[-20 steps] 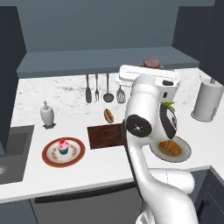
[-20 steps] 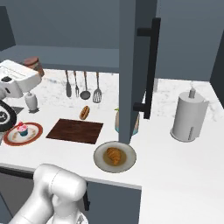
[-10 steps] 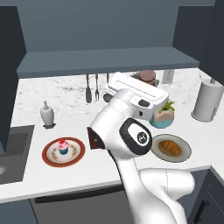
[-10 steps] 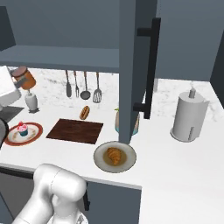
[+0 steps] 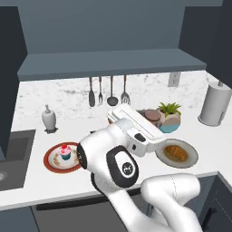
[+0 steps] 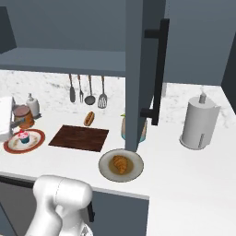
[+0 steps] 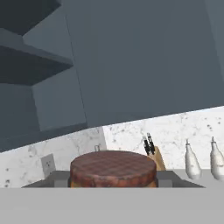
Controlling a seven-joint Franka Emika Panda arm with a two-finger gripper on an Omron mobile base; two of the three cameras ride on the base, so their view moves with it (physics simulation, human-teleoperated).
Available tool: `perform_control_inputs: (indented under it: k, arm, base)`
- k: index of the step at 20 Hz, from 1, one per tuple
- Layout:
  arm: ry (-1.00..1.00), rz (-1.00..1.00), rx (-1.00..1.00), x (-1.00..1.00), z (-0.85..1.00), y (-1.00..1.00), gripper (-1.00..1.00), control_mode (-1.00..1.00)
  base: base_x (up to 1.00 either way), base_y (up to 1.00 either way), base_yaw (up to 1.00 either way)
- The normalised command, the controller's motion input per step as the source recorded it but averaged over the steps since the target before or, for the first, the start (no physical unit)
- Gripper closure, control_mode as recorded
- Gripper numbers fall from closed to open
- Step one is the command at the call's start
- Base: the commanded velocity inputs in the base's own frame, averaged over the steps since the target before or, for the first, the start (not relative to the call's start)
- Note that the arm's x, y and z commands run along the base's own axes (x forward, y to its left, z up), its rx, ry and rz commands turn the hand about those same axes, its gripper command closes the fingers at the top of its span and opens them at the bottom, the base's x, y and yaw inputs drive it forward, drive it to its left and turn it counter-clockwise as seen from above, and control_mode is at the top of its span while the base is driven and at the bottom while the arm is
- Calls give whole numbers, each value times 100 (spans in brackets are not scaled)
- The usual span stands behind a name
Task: From the different types of pastries on the counter, select a croissant and place it on the cutting board. Then retrieve a jar of jam from the cabinet and place it alongside the croissant on the cutting board.
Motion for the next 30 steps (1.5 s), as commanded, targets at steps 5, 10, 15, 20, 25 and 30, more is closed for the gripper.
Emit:
perform_control_inputs:
  k: [5,10,15,20,25,30]
  arm:
    - [4,-15,17,17,-78,-5,100,-100]
    - [0,-13,8,67,-47,-31,100,-100]
    - [0,-15,7,89,-34,-40,100,-100]
    - [0,-14,2,76,-49,-19,100,-100]
    - [0,-11,0,80,-65,0,100,-100]
    - [0,-9,0,85,-43,0,100,-100]
  base:
    - [0,0,0]
    - [0,0,0]
    - [0,0,0]
    - [0,0,0]
    - [0,0,0]
    - [0,0,0]
